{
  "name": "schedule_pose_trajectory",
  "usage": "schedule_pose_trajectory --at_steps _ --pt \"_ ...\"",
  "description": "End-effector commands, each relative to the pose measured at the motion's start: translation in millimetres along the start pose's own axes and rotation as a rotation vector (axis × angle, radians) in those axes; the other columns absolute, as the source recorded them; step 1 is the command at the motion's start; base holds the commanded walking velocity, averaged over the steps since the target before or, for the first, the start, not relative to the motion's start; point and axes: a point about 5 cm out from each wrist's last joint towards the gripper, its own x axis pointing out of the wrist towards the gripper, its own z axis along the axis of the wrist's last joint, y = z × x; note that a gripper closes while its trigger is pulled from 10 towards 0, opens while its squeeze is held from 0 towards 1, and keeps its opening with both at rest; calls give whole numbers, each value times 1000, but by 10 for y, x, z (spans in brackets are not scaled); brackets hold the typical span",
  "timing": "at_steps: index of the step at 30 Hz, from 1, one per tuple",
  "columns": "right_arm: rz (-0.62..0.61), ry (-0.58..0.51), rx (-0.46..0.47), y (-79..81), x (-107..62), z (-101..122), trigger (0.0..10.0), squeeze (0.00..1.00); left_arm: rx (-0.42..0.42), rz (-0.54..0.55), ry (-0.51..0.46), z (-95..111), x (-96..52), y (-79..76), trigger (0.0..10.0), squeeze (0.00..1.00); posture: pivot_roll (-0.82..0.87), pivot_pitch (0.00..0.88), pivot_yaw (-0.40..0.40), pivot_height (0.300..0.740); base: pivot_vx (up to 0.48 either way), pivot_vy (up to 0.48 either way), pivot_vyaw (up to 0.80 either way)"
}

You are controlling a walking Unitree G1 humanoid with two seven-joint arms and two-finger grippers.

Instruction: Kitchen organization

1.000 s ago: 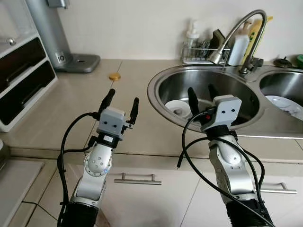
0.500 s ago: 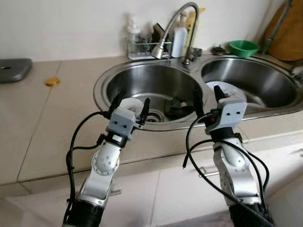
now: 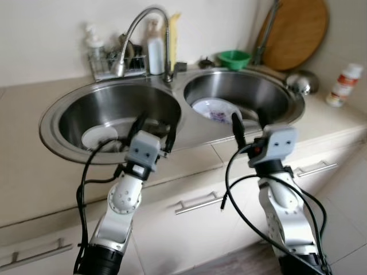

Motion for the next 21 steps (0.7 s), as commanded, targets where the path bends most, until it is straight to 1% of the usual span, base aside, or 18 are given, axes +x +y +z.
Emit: schedule_pose_trajectory --at_steps 1,7,10,16,18,21 --pt "-17 1 -16 -51 -19 8 10000 0 -10 -13 -5 12 5 -53 10000 0 40 0 31 740 0 0 -800" --pt "-23 5 -16 -57 -29 3 10000 0 -31 -11 5 -7 -8 -54 10000 0 39 0 30 740 0 0 -800" --pt "-24 7 -16 -59 -34 2 10000 0 -47 -16 13 -17 -16 -65 10000 0 37 0 30 740 0 431 -800" --pt "-26 10 -19 -68 -37 -2 10000 0 -53 -25 17 -24 -14 -79 10000 0 38 0 29 740 0 465 0" --pt "-27 13 -20 -67 -37 -7 10000 0 -43 -23 11 -21 -14 -68 10000 0 38 0 29 740 0 463 -800" --pt "-29 17 -22 -66 -43 -15 10000 0 -44 -18 8 -18 -20 -65 10000 0 38 0 29 740 0 0 -800"
